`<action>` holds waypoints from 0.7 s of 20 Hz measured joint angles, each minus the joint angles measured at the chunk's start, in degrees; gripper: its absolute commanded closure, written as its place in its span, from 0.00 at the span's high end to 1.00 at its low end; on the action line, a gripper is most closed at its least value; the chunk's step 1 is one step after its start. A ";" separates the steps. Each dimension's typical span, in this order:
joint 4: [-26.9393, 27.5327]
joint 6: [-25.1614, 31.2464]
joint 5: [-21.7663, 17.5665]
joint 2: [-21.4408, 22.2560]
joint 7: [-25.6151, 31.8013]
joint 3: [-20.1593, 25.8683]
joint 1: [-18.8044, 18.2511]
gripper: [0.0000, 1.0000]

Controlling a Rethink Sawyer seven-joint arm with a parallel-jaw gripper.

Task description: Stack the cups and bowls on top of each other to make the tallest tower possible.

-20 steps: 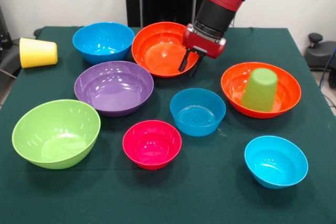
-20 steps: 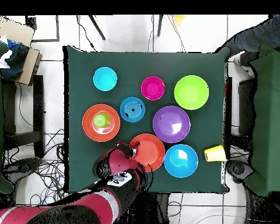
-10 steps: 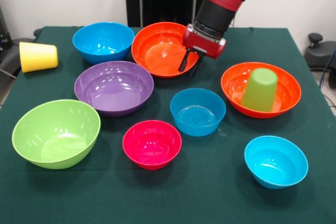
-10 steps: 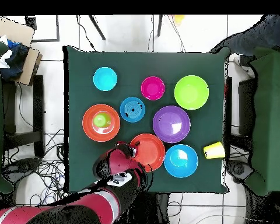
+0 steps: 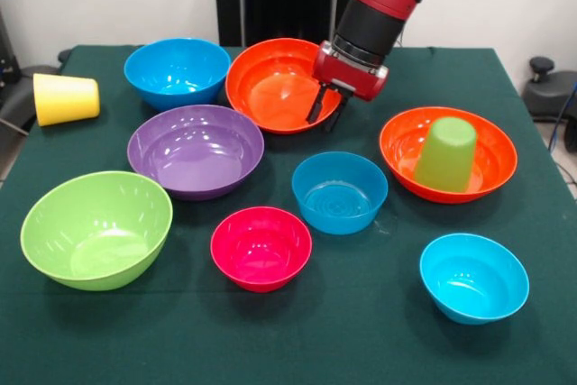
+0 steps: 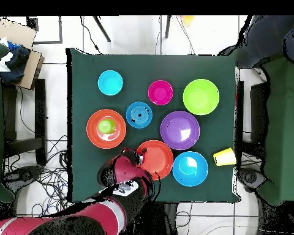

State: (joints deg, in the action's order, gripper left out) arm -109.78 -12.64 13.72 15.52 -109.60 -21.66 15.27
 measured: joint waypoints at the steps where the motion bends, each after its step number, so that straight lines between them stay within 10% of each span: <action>1: 0.00 0.49 0.00 0.26 0.00 -0.02 0.02 0.00; 14: -0.32 11.00 -0.02 8.14 0.00 0.29 0.39 0.00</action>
State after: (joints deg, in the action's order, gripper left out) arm -110.10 -1.64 13.70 23.67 -109.60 -21.37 15.66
